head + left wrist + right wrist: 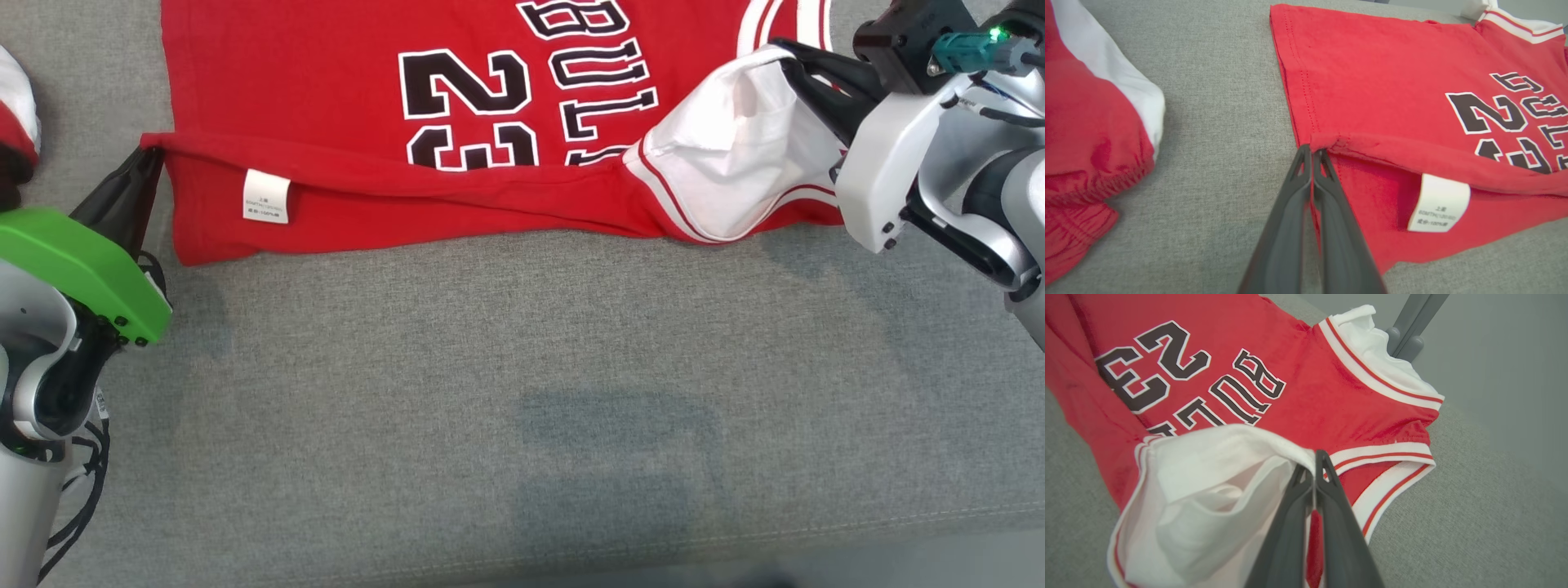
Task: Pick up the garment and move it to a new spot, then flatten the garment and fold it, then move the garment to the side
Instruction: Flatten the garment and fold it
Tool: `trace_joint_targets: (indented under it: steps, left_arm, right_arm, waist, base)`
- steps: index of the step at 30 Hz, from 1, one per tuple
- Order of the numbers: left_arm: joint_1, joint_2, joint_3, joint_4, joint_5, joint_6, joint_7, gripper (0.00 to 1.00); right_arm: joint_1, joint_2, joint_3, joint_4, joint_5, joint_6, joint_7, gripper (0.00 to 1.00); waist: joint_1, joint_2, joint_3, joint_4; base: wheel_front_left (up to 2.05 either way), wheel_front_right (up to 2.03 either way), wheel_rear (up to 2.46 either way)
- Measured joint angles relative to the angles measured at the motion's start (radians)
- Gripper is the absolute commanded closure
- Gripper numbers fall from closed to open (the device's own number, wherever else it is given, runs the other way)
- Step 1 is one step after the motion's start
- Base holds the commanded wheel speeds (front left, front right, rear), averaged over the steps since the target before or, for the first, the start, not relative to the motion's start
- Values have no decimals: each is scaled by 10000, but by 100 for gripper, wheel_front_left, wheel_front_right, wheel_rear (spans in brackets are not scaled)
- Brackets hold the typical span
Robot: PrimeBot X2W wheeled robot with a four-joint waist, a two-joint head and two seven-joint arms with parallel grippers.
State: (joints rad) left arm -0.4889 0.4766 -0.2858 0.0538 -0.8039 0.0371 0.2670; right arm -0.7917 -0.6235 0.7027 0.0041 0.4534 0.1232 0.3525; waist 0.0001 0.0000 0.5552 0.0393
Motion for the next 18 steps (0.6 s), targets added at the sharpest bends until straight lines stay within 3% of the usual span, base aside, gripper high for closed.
trace_joint_targets:
  steps: [4, 18]
  left_arm:
    - [-18, 61, 140, -33, -247, 29, 140, 100]
    - [421, 163, 130, -414, -997, -153, 683, 100]
  right_arm:
    - [-405, 242, 92, 226, -82, 2, -314, 100]
    - [-445, 184, 268, 581, -2, 4, -765, 100]
  waist:
    - [0, 0, -111, -63]
    - [0, 0, -777, -310]
  base:
    - [0, 0, 0]
    - [0, 0, 0]
